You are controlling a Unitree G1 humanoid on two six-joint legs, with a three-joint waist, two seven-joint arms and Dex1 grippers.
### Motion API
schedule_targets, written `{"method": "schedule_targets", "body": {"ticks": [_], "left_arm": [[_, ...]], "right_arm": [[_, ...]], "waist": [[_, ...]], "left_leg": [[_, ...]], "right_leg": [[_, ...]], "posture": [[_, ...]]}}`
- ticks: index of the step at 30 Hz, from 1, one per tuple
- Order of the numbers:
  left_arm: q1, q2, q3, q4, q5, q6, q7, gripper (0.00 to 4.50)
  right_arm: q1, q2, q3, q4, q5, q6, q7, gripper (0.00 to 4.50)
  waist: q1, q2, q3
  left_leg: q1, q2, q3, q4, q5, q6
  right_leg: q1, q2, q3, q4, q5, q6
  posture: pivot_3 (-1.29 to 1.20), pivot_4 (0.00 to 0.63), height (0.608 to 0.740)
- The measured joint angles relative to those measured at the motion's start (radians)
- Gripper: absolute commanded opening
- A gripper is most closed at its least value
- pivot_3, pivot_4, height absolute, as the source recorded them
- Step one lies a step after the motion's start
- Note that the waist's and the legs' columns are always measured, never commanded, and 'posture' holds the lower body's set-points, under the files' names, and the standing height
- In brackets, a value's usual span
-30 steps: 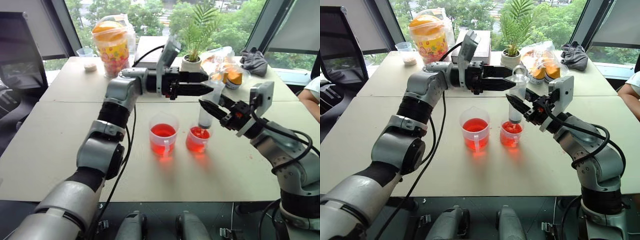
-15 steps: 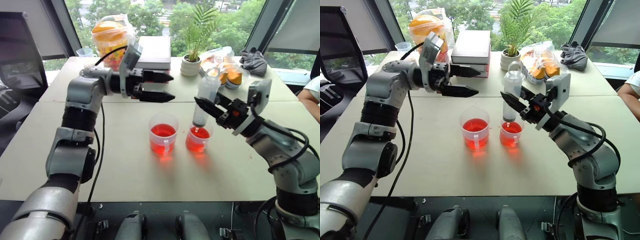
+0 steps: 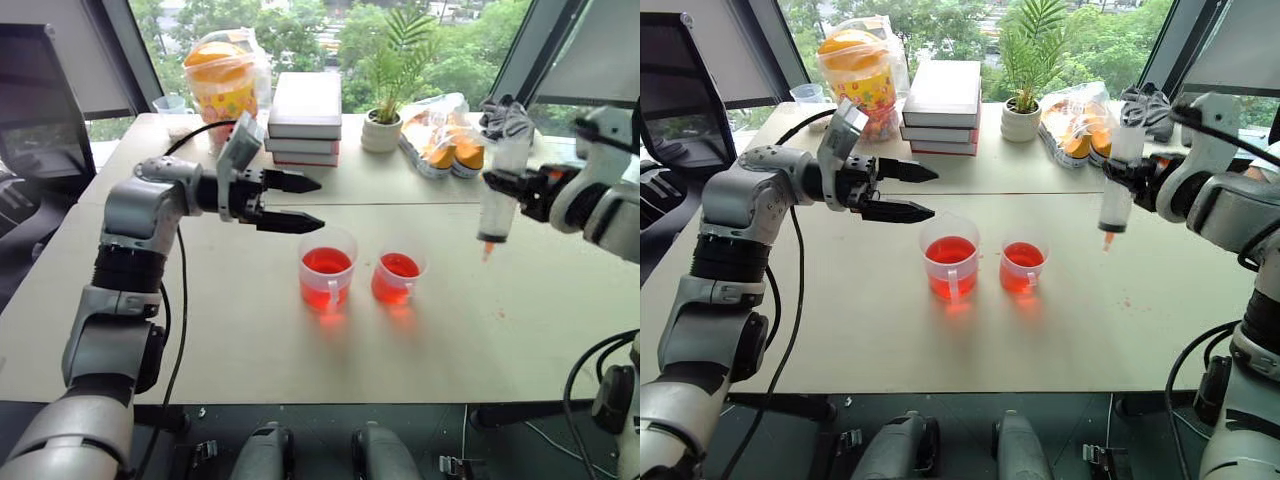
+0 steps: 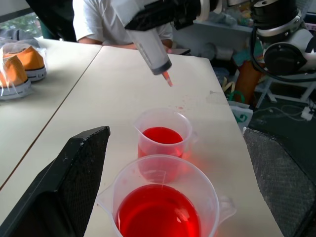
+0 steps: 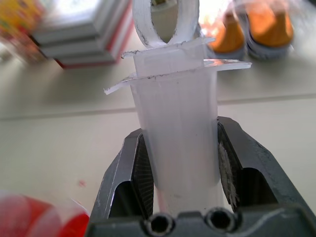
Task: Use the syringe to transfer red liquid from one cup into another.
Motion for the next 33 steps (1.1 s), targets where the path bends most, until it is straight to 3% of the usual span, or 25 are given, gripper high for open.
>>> {"method": "schedule_targets", "body": {"ticks": [12,18,23,26,33], "left_arm": [[0.054,0.024,0.001,-0.105,-0.048,0.049,0.059,4.45],[0.064,0.048,0.003,-0.144,-0.072,0.074,0.083,4.5],[0.083,0.058,0.003,-0.155,-0.083,0.08,0.094,4.5],[0.088,0.075,0.003,-0.161,-0.089,0.08,0.096,4.5],[0.108,0.111,-0.002,-0.182,-0.092,0.08,0.092,4.5]], "right_arm": [[-0.068,0.066,0.202,0.413,-0.241,0.027,0.18,1.38],[-0.081,0.092,0.243,0.496,-0.335,-0.011,0.266,4.43],[-0.08,0.081,0.238,0.455,-0.363,0.003,0.318,4.48],[-0.054,0.011,0.213,0.3,-0.345,0.009,0.377,4.48],[0.081,-0.086,-0.042,-0.152,-0.178,0.012,0.548,4.48]], "waist": [[-0.001,0.0,0.0],[-0.001,0.0,0.0],[0.0,0.0,0.0],[0.003,0.001,0.0],[0.002,0.0,0.0]], "left_leg": [[0.0,0.0,0.001,0.0,0.0,0.0],[0.0,0.0,0.001,0.0,0.0,0.0],[0.0,0.0,0.001,0.0,0.0,0.0],[-0.001,0.0,0.001,-0.001,0.0,0.0],[0.0,0.0,0.0,-0.001,0.0,0.0]], "right_leg": [[-0.001,0.004,0.0,0.0,0.0,0.0],[0.0,0.004,0.0,0.0,0.0,0.0],[-0.001,0.004,0.0,0.0,0.0,0.0],[-0.001,0.004,0.0,-0.001,0.0,0.0],[0.0,0.003,0.0,-0.002,0.0,0.0]], "posture": [[0.0,0.15,0.74],[0.0,0.15,0.74],[0.0,0.15,0.74],[0.0,0.15,0.74],[0.0,0.15,0.74]]}}
